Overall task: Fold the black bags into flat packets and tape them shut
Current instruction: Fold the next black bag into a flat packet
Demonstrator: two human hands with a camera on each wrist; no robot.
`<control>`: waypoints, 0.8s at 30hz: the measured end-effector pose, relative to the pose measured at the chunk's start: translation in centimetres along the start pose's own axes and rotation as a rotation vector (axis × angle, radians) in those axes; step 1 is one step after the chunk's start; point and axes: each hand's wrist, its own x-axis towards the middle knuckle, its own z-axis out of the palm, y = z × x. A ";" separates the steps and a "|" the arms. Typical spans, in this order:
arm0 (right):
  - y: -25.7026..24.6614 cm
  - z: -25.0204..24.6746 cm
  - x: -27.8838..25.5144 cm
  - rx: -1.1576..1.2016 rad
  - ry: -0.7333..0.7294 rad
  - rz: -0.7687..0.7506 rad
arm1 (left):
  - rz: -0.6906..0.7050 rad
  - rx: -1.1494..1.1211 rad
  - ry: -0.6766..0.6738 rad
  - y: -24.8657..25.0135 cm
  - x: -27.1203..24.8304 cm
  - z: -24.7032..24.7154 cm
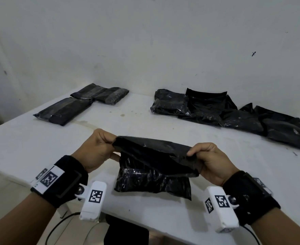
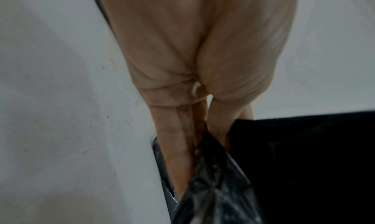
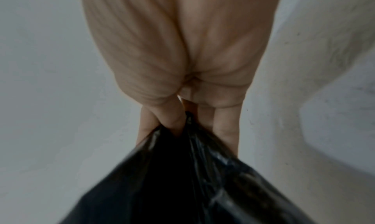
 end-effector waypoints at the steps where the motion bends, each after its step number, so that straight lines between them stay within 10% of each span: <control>1: 0.0 0.0 0.0 -0.010 0.001 0.006 | 0.003 0.009 -0.004 0.0 0.0 0.0; 24: 1.3 0.7 2.2 -0.027 -0.075 0.045 | -0.113 -0.152 0.129 -3.1 0.9 -1.1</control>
